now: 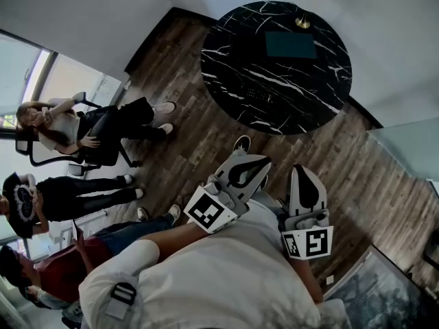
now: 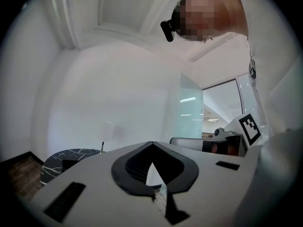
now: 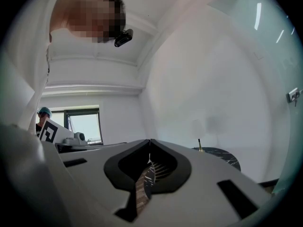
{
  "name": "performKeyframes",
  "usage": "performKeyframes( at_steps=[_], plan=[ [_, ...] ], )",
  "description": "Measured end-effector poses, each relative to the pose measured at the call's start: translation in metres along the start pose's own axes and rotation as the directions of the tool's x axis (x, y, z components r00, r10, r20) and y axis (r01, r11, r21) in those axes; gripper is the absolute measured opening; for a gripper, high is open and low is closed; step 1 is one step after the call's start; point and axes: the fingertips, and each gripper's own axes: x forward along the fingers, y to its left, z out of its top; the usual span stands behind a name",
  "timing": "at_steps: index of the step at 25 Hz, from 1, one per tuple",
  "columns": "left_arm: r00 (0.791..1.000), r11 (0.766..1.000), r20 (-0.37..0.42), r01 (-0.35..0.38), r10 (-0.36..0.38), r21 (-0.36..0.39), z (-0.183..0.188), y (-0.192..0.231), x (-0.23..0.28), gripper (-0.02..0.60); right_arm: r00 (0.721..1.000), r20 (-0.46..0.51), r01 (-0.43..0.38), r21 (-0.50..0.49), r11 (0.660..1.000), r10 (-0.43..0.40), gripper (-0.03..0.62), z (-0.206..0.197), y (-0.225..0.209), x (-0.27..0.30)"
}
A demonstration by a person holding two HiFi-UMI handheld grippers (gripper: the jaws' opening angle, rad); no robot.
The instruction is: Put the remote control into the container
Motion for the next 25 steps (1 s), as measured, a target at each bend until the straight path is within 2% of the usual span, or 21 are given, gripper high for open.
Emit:
performKeyframes(
  at_steps=[4, 9, 17, 25],
  plan=[
    [1.000, 1.000, 0.000, -0.019, 0.019, -0.006, 0.001, 0.029, 0.010, 0.006, 1.000, -0.005, -0.013, -0.006, 1.000, 0.013, 0.011, 0.000, -0.006, 0.030],
    [0.999, 0.999, 0.026, -0.036, 0.036, -0.006, 0.016, 0.085, 0.030, 0.006, 1.000, -0.010, -0.028, -0.043, 0.999, 0.027, 0.011, 0.007, -0.013, 0.088],
    [0.999, 1.000, 0.054, -0.010, 0.009, 0.011, 0.053, 0.179, 0.060, 0.006, 1.000, 0.007, -0.018, -0.091, 0.996, 0.019, 0.011, 0.030, -0.017, 0.192],
    [0.999, 1.000, 0.037, 0.020, -0.021, 0.012, 0.063, 0.225, 0.085, 0.006, 1.000, 0.012, -0.001, -0.109, 0.994, 0.002, 0.009, 0.037, -0.024, 0.242]
  ],
)
